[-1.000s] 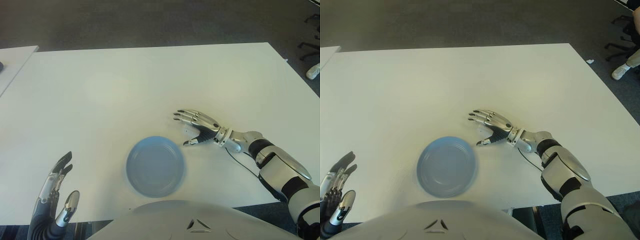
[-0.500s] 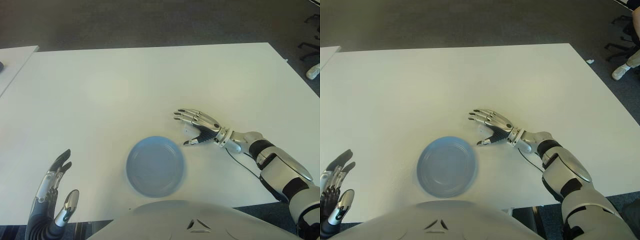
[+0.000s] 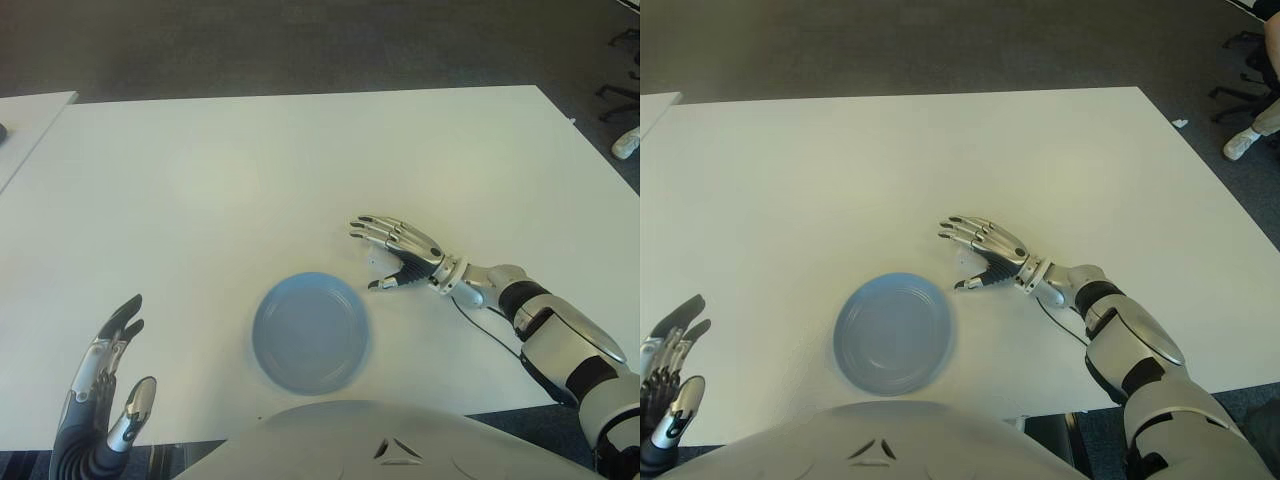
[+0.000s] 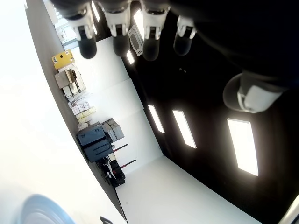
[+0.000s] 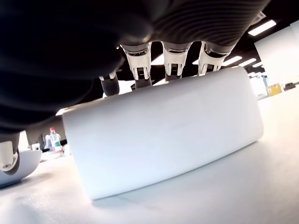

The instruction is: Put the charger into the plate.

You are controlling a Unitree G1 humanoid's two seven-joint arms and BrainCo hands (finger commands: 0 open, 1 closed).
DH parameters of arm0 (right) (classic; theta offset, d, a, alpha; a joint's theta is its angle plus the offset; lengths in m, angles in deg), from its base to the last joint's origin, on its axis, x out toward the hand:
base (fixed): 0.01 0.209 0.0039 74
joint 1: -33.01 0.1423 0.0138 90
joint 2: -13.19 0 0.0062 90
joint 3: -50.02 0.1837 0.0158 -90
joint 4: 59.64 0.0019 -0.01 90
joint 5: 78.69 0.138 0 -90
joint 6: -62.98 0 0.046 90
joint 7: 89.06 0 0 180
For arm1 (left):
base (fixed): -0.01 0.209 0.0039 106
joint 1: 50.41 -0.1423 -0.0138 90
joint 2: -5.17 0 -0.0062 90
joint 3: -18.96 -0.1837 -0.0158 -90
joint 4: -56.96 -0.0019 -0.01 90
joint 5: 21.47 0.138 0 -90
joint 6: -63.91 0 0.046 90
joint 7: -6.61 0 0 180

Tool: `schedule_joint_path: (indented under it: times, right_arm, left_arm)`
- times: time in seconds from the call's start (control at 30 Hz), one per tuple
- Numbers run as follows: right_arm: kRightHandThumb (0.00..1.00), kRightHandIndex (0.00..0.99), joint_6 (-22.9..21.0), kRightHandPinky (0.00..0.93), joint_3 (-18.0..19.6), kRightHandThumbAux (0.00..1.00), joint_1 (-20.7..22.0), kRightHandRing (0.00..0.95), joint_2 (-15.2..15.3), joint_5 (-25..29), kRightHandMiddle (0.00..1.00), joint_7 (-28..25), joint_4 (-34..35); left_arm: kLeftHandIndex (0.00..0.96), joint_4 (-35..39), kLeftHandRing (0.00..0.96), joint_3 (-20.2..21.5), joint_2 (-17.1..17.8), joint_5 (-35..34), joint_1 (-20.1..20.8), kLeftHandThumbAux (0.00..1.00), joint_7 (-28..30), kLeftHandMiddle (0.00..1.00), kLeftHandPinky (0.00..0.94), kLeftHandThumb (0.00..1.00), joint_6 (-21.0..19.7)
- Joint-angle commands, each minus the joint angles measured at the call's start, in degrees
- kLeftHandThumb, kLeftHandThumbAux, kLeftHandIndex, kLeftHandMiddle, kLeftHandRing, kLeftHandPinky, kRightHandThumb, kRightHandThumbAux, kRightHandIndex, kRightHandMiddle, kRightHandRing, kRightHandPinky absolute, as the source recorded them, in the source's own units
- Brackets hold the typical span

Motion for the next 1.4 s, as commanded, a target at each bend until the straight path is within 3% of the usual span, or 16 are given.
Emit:
schedule_joint_path:
  times: [0.03,0.73,0.9,1.0,1.17,1.4]
  right_arm:
    - [0.212,0.0,-3.31,0.146,-2.36,0.389,-2.8,0.049,0.57,-3.19,0.0,0.26,-2.56]
    - [0.248,0.0,-2.61,0.17,-5.09,0.39,-1.78,0.068,2.64,-4.89,0.003,3.89,-2.84]
    - [0.268,0.0,-1.76,0.178,-5.47,0.395,-1.76,0.07,3.38,-4.98,0.006,4.08,-2.42]
    - [0.284,0.0,-1.31,0.176,-5.47,0.393,-1.88,0.07,4.15,-4.83,0.007,3.62,-2.08]
    - [0.298,0.0,-1.14,0.17,-5.43,0.377,-2.02,0.066,4.98,-4.73,0.005,3.01,-1.75]
    - [0.279,0.0,-1.66,0.154,-5.49,0.369,-2.22,0.061,5.44,-4.96,0.008,3.3,-1.89]
  left_arm:
    - [0.056,0.27,0.067,0.79,-1.55,0.44,-0.57,0.348,-0.75,0.091,0.06,0.159,-1.42]
    - [0.053,0.71,0.082,0.47,-2.03,-0.07,-0.45,0.376,-0.86,0.085,0.083,0.151,-3.31]
    - [0.049,2.45,0.074,1.55,-1.0,-0.8,-2.73,0.371,-0.57,0.082,0.07,0.12,-7.8]
    - [0.04,4.84,0.06,2.82,0.09,-1.22,-6.27,0.373,0.52,0.072,0.057,0.113,-10.87]
    - [0.044,7.22,0.037,2.49,-0.6,-1.03,-7.26,0.368,0.83,0.068,0.009,0.112,-14.76]
    - [0.067,7.28,0.019,2.37,-1.04,-0.79,-6.19,0.358,2.16,0.068,0.0,0.132,-11.9]
